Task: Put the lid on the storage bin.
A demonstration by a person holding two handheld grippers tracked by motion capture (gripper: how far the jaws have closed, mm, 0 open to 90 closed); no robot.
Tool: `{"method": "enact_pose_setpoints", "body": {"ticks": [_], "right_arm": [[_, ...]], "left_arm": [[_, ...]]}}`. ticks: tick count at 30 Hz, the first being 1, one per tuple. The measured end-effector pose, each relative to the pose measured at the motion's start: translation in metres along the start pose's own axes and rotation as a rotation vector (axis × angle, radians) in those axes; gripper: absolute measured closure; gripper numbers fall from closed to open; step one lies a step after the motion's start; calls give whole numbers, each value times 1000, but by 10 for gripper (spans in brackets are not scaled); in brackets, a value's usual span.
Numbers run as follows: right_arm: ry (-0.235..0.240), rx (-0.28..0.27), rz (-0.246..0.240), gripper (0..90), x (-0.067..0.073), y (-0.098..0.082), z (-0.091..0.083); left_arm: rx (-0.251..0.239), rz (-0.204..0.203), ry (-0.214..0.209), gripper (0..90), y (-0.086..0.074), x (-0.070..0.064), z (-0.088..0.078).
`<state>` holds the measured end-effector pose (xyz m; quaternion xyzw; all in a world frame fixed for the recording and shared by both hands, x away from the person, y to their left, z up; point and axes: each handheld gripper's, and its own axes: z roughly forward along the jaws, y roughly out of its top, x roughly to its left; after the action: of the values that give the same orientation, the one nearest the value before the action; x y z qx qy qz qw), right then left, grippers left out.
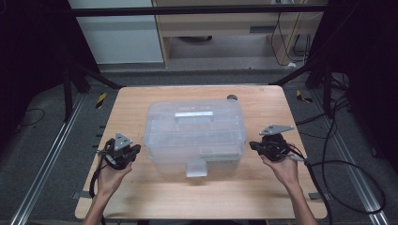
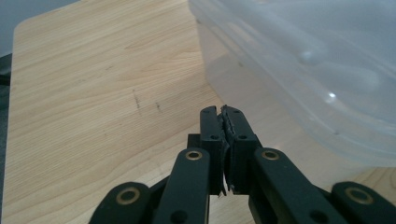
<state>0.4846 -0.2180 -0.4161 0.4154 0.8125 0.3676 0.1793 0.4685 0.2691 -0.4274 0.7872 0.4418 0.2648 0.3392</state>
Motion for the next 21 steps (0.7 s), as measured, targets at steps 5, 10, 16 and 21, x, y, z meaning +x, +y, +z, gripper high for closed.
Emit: {"method": "enact_pose_setpoints", "body": {"ticks": [5, 10, 16, 21], "right_arm": [[-23, -56, 34, 817, -12, -6, -2], [-69, -66, 55, 709, -22, -14, 2], [-139, -83, 116, 492, -41, -27, 6], [-195, -116, 172, 311, -56, -36, 4]], "left_arm": [[-14, -22, 30, 823, -4, 9, 1], [-5, -45, 57, 755, -10, 18, 5], [4, -52, 114, 617, -18, 28, 10], [3, -57, 144, 475, -24, 36, 14]]}}
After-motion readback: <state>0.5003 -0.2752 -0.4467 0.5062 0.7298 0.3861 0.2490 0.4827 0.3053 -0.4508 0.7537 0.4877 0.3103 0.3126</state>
